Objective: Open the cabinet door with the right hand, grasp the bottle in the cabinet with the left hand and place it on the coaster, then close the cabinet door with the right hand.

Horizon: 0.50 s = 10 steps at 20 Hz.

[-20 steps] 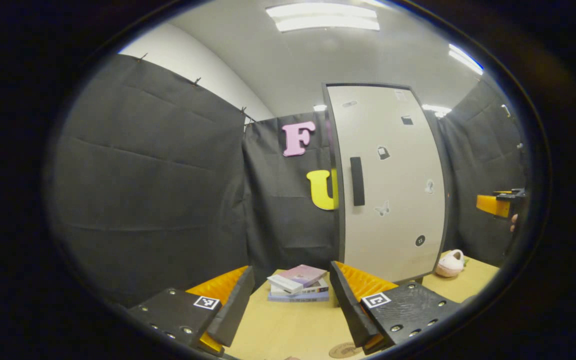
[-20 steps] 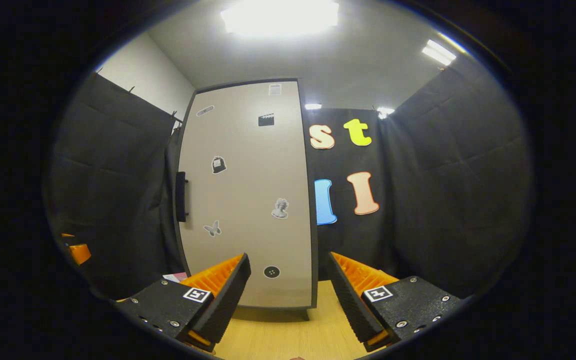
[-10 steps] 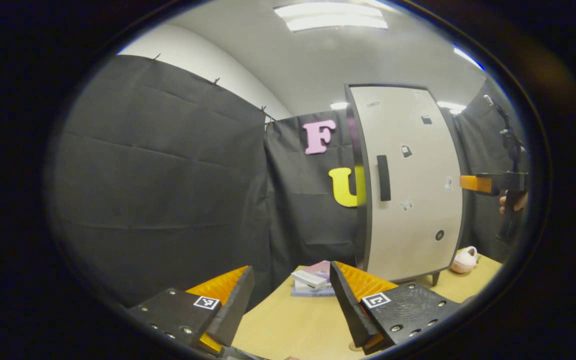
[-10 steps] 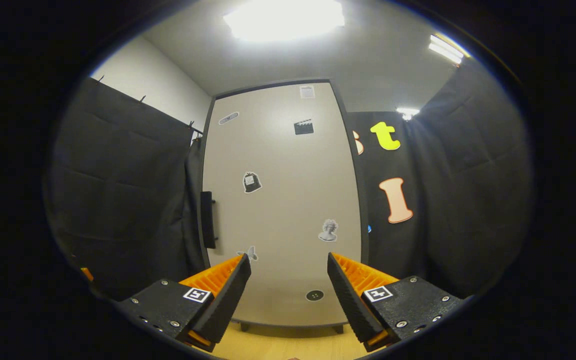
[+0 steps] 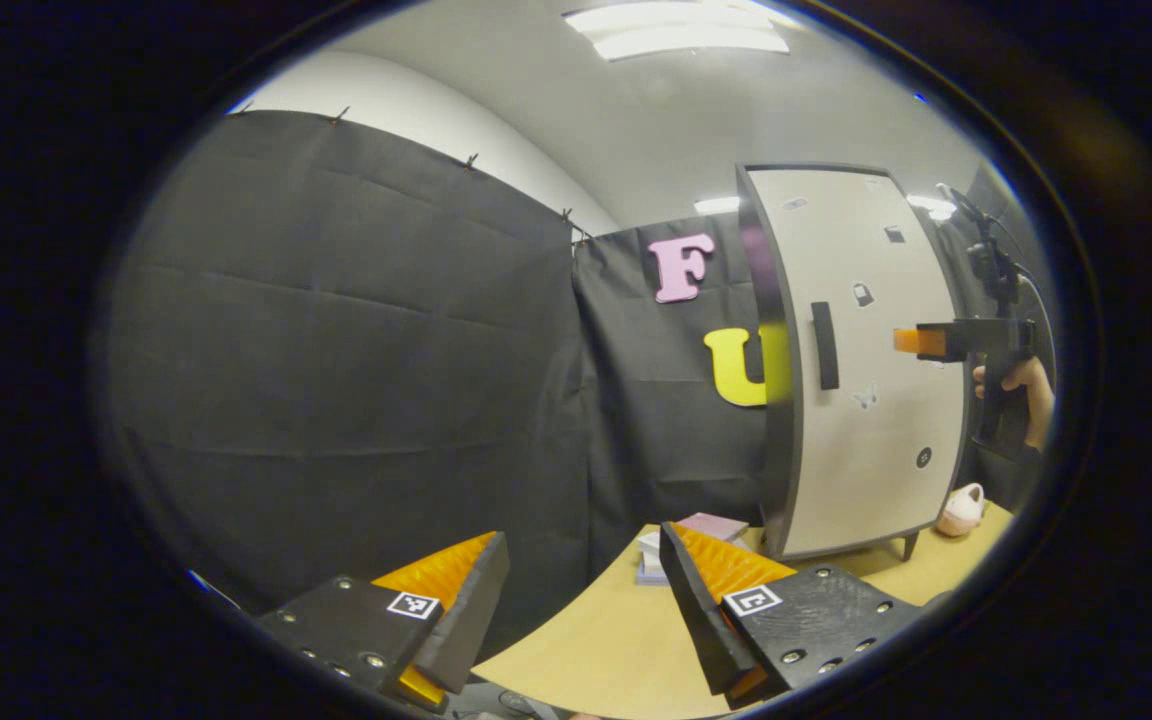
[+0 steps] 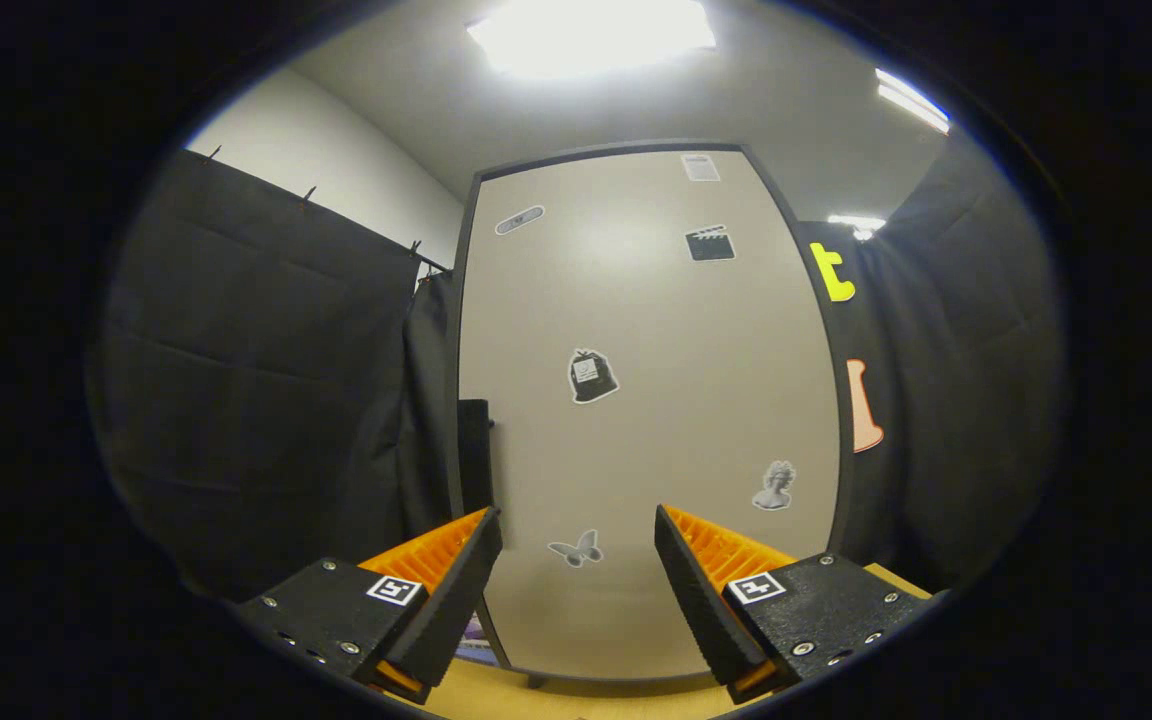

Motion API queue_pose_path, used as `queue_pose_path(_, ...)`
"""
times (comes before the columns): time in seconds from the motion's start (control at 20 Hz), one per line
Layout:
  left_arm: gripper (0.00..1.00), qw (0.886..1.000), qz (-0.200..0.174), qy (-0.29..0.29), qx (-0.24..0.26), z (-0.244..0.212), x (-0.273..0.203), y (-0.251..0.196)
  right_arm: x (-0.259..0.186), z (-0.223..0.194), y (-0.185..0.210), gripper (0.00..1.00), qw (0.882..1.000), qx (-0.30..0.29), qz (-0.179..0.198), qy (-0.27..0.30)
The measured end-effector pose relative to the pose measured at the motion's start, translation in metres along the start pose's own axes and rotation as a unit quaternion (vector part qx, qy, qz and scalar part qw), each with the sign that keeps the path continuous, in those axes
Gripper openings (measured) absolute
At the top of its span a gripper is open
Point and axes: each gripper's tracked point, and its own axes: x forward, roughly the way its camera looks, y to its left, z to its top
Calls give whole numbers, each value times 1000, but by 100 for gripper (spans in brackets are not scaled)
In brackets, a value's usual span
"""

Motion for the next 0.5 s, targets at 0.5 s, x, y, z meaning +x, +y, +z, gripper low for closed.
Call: queue_pose_path(0.5, 87, 999, 33, 13, -8, -17, 1, 53, 70, 2, 66, 92, 1000, -24, 15, 6)
